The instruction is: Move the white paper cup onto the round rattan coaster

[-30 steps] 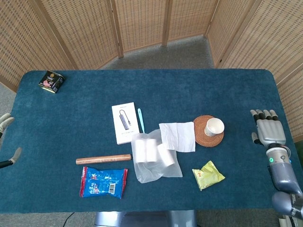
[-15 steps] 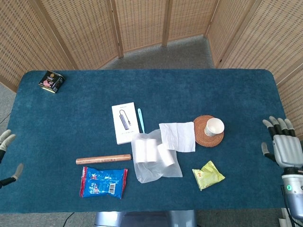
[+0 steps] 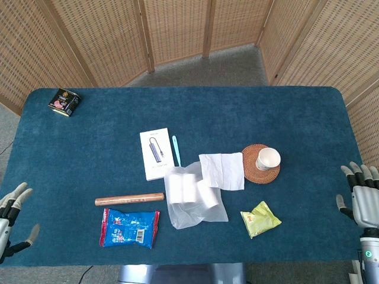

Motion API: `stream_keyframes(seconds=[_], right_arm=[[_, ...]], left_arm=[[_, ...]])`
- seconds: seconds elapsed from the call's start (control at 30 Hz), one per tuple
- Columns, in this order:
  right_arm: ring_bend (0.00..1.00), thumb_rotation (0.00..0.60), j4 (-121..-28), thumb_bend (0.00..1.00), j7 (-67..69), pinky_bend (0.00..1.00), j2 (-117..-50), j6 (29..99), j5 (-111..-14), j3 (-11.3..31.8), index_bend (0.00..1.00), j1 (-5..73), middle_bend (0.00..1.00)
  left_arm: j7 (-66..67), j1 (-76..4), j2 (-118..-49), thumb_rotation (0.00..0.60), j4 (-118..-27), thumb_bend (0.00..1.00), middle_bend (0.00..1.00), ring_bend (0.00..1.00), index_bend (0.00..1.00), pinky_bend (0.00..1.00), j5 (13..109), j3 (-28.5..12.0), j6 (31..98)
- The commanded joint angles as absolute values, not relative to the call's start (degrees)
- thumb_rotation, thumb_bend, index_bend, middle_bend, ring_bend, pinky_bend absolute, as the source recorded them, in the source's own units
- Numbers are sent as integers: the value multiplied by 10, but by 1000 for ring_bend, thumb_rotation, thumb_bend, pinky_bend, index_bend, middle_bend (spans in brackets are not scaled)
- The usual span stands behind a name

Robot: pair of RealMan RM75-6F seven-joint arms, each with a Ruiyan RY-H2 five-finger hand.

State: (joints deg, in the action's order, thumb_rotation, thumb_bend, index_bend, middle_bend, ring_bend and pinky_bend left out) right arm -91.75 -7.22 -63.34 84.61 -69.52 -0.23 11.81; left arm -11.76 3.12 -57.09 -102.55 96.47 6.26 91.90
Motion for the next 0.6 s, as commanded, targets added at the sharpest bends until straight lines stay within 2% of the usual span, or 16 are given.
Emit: stream_keyframes(seconds=[0.03,0.6], right_arm=[[0,600,-912,451,-66,0,-634,846,-701,2,147,111,85],[0,600,-896,440,-41,0,-637,833,-725,28,146,89,82]], left_arm=[[-119,32,-571,600,-1026,481,0,0,0,0,968,62,922],[-114,34,-566,600,-1034,481,0,0,0,0,975,60,928]])
